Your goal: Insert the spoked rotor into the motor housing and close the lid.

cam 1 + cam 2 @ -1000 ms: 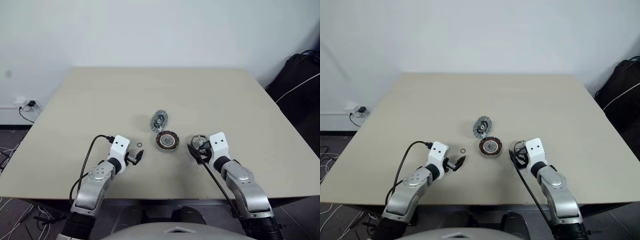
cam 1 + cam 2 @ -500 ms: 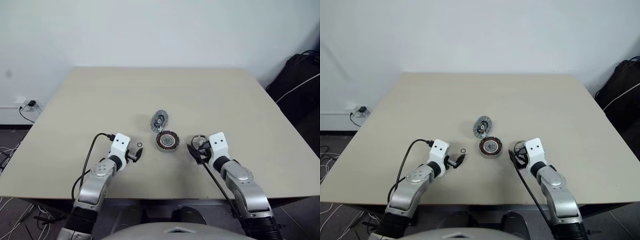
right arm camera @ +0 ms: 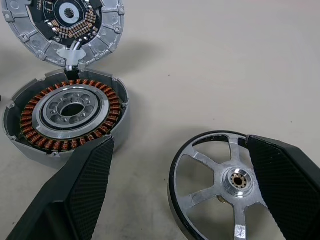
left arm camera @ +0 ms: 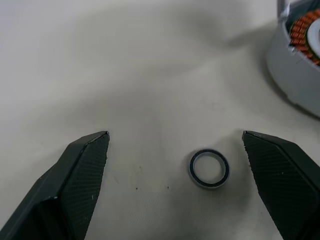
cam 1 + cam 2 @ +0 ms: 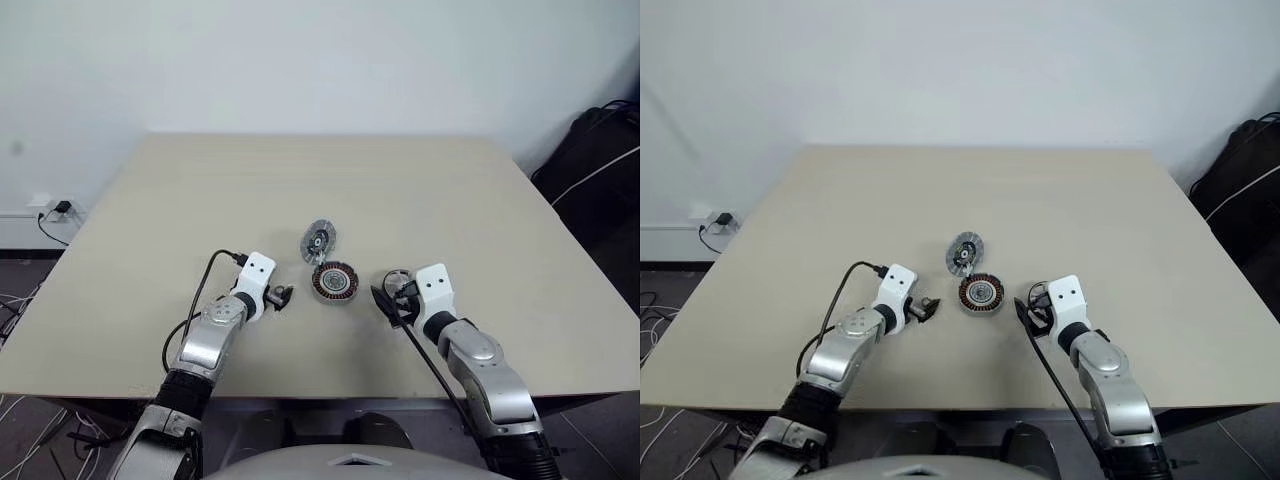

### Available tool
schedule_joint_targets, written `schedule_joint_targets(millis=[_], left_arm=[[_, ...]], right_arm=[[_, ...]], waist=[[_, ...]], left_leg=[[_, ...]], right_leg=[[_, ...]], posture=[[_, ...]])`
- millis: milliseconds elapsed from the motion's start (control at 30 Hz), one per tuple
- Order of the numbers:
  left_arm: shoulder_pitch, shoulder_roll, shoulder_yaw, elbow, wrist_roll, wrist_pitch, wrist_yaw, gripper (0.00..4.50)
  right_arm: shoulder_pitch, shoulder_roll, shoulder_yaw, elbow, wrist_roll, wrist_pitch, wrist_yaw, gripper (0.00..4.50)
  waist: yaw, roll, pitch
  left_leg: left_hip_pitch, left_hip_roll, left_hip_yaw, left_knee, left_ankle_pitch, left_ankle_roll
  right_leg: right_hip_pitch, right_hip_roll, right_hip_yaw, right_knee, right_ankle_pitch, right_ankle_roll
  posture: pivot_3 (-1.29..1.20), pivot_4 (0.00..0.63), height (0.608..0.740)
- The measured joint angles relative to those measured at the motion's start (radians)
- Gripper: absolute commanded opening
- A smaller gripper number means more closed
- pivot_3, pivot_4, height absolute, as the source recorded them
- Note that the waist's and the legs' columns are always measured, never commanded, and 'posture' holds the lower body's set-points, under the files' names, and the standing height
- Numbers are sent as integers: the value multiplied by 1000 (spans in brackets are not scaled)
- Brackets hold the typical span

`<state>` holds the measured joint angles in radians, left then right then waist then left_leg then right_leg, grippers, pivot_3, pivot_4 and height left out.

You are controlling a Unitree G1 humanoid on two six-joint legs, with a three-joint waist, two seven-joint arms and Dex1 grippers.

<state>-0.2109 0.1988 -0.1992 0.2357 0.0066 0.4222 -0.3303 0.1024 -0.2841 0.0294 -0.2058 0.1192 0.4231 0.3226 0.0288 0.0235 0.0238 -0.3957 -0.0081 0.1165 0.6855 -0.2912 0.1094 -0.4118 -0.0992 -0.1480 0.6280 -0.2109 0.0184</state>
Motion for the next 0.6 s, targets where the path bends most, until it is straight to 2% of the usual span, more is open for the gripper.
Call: schedule_joint_targets(millis=[133,233,600], left_arm=[[-16,0,-6,19,13,-4,0,4490],[-20,0,-12,22,19,3,-1,3946],[32,40,-49,-92,33,73,-7,419]], right_arm=[[1,0,0,0,0,0,-2,4500],[2,1,0,0,0,0,-2,4500],[5,7,0,0,0,0,-3,4500]], waist=[[0,0,0],[0,0,0],[-21,0,-1]], left_leg=[[0,0,0,0,0,-1],[1,0,0,0,1,-2],[1,1,0,0,2,-3]], right_leg=[[1,0,0,0,0,0],[1,-1,0,0,1,1],[0,0,0,1,1,0]], posture=[[0,0,740],[0,0,740],[0,0,740]])
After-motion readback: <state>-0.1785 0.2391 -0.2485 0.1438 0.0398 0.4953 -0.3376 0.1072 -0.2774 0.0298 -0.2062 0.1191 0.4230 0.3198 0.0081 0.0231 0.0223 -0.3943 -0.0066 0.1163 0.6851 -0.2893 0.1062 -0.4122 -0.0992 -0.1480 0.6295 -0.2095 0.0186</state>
